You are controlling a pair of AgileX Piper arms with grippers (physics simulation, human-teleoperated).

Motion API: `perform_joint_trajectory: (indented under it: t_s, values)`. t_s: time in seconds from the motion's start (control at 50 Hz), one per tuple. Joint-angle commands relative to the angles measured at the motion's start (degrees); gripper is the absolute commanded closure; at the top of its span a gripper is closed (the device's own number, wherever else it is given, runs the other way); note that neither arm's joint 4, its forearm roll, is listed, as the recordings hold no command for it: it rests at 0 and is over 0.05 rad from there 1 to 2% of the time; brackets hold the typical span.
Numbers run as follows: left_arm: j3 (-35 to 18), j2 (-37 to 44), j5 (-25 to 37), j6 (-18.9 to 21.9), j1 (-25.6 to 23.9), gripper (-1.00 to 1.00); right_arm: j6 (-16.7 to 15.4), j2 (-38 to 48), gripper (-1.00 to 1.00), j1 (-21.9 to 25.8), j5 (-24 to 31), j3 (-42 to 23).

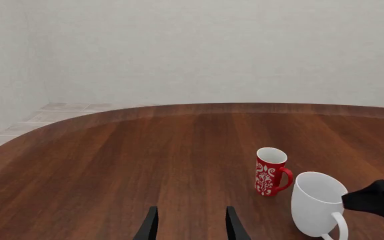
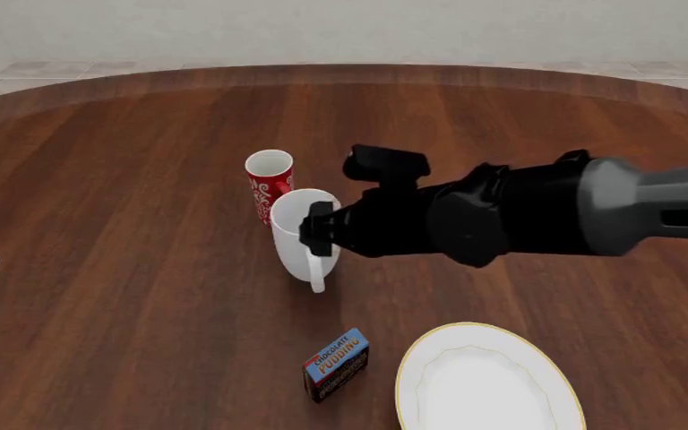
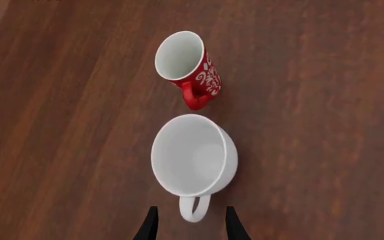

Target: Put the white mug on the plate.

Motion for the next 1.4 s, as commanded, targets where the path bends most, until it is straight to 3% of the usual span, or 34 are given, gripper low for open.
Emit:
perform_joint_trajectory:
  t_s: [0.02, 1.4]
  values:
    - [0.62, -0.20, -0.42, 0.01, 0.03, -1.00, 0.48, 1.10, -1.00, -0.06, -0.95, -0.31]
    - [0.62, -0.22, -0.41, 0.03, 0.03, -1.00, 4.12, 10.64, -1.00, 1.58, -4.62, -1.60]
